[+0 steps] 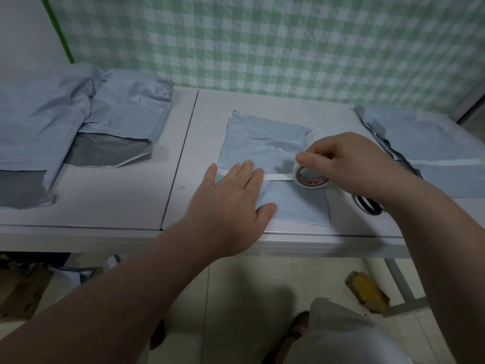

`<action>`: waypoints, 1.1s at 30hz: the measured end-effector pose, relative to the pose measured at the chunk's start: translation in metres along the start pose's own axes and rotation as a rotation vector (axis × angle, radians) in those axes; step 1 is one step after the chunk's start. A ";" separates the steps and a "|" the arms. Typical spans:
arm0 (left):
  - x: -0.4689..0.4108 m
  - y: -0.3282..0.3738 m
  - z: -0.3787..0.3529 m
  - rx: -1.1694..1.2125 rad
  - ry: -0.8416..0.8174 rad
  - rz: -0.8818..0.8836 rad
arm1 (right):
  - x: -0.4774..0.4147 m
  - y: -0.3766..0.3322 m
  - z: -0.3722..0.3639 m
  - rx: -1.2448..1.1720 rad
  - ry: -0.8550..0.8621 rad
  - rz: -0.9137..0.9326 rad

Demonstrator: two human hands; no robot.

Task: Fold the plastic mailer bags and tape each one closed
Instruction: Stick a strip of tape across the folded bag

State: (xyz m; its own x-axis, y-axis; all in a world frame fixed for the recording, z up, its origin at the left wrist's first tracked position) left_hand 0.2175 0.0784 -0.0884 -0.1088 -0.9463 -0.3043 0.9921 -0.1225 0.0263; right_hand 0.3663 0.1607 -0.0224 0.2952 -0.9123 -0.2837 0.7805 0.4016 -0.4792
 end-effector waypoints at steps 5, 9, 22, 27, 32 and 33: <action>0.000 0.001 0.000 -0.017 0.012 -0.024 | -0.001 -0.002 -0.003 0.112 -0.010 0.034; 0.000 0.001 0.000 0.007 -0.006 -0.017 | -0.001 -0.004 -0.005 0.153 0.004 0.070; -0.004 0.007 0.003 -0.029 -0.072 0.031 | 0.001 -0.011 -0.012 0.277 0.116 0.157; -0.009 0.019 0.000 -0.067 -0.079 0.065 | 0.005 -0.014 -0.016 0.292 0.162 0.143; -0.007 0.022 -0.003 -0.050 -0.081 0.095 | 0.011 -0.016 -0.022 0.327 0.249 0.145; -0.006 0.019 -0.003 -0.045 -0.075 0.099 | 0.012 -0.016 -0.022 0.336 0.268 0.141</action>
State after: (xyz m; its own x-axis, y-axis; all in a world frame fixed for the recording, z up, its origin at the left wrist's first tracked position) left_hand 0.2372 0.0824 -0.0886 -0.0129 -0.9730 -0.2306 0.9998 -0.0154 0.0091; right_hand 0.3453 0.1450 -0.0369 0.2930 -0.7801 -0.5528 0.8916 0.4317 -0.1368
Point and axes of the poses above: each hand's wrist, its own x-axis away from the middle knuckle, its own z-axis out of the back of the hand, y = z × x, the point moved 5 cm from there along -x, towards the middle knuckle, and after that the axes turned 14 degrees about y, right-handed, at the moved point
